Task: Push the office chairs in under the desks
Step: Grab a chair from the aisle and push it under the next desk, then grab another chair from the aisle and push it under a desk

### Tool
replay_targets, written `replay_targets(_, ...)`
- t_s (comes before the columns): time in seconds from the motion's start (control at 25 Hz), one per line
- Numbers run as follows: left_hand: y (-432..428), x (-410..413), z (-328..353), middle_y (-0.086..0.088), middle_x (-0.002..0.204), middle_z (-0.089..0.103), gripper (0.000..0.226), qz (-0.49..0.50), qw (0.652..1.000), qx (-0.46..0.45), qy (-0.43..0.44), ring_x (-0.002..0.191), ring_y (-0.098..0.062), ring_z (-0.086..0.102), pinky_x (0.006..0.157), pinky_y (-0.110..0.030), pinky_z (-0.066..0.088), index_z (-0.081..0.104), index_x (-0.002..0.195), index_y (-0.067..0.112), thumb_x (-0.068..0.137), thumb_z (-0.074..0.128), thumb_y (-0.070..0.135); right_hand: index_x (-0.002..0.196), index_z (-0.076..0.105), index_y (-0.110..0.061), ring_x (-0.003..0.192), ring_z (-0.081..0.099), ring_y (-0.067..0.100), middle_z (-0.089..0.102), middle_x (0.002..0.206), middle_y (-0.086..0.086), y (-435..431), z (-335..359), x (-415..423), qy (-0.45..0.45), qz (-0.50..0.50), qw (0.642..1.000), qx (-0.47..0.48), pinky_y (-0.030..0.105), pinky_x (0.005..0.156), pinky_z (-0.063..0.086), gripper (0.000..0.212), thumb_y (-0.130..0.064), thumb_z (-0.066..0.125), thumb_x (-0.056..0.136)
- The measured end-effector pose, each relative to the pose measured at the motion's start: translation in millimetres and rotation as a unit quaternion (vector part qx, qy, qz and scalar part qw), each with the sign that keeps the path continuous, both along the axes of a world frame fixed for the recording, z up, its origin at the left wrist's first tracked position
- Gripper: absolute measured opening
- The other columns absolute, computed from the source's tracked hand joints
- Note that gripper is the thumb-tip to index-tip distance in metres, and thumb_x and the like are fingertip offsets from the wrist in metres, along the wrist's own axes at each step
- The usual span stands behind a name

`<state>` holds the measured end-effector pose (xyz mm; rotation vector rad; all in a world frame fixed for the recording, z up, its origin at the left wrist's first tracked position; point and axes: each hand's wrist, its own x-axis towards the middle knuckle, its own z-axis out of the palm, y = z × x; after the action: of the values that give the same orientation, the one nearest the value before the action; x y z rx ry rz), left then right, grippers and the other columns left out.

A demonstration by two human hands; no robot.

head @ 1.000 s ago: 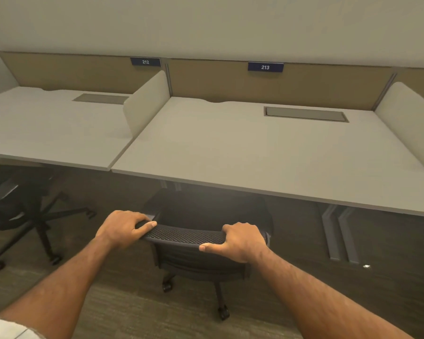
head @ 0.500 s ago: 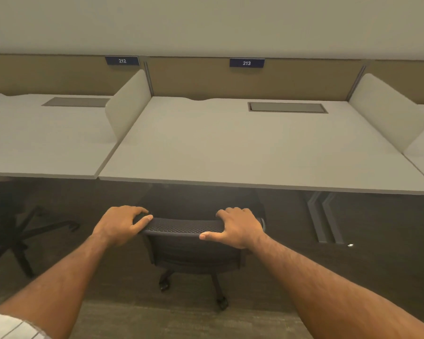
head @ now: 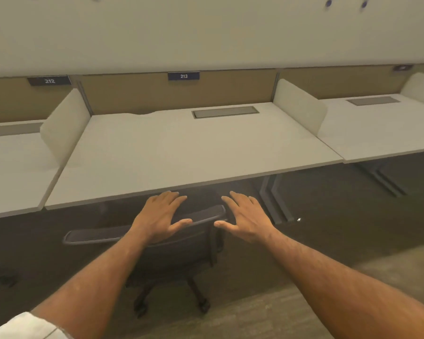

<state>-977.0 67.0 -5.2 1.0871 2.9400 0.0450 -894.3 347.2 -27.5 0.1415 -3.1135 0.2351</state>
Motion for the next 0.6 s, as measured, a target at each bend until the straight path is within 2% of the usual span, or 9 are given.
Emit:
replay_targets(0.12, 66.2, 14.0, -10.7, 0.0, 0.171, 0.013, 0.096, -0.064, 0.997, 0.029, -0.024, 0.158, -0.021, 0.01, 0.127, -0.053, 0.012, 0.015, 0.162, 0.03, 0.085, 0.011, 0.088, 0.16, 0.022, -0.027, 0.153, 0.019, 0.025, 0.023, 0.167, 0.008, 36.5, -4.9, 40.1, 0.002, -0.056, 0.998, 0.008, 0.052, 0.124, 0.007, 0.098, -0.09, 0.018, 0.085)
replay_targets(0.24, 127.9, 41.0, -31.7, 0.0, 0.173, -0.001, 0.098, -0.127, 0.992, 0.02, -0.019, 0.159, -0.02, -0.002, 0.127, -0.056, 0.002, 0.007, 0.163, 0.032, 0.084, 0.011, 0.09, 0.16, 0.024, -0.026, 0.153, 0.019, 0.024, 0.024, 0.167, 0.009, 78.9, -8.2, 93.8, 0.002, -0.129, 0.992, 0.009, 0.054, 0.124, 0.004, 0.101, -0.09, 0.014, 0.083)
replay_targets(0.4, 199.8, 84.1, -54.7, -0.002, 0.172, -0.002, 0.096, -0.196, 0.981, -0.003, -0.013, 0.159, -0.021, -0.005, 0.128, -0.053, -0.004, 0.009, 0.163, 0.03, 0.088, 0.016, 0.089, 0.159, 0.028, -0.023, 0.152, 0.023, 0.024, 0.027, 0.166, 0.009, 137.6, -18.0, 182.2, -0.004, -0.229, 0.973, 0.013, 0.053, 0.124, 0.008, 0.102, -0.089, 0.014, 0.082)
replay_targets(0.52, 257.3, 122.8, -62.3, -0.004, 0.172, 0.002, 0.096, -0.233, 0.972, -0.001, -0.033, 0.159, -0.022, -0.002, 0.126, -0.052, -0.005, 0.013, 0.164, 0.028, 0.088, 0.021, 0.087, 0.159, 0.03, -0.022, 0.151, 0.024, 0.024, 0.029, 0.165, 0.01, 180.2, -29.8, 251.9, -0.008, -0.301, 0.954, -0.006, 0.053, 0.123, 0.009, 0.094, -0.083, 0.03, 0.087)
replay_targets(0.6, 302.0, 157.9, -69.6, -0.004, 0.173, 0.003, 0.099, -0.254, 0.966, -0.015, -0.045, 0.159, -0.022, -0.001, 0.126, -0.053, -0.003, 0.014, 0.164, 0.028, 0.085, 0.018, 0.087, 0.159, 0.03, -0.022, 0.151, 0.024, 0.024, 0.029, 0.164, 0.01, 209.6, -39.1, 302.0, -0.012, -0.343, 0.939, -0.012, 0.053, 0.123, 0.009, 0.091, -0.08, 0.038, 0.089)
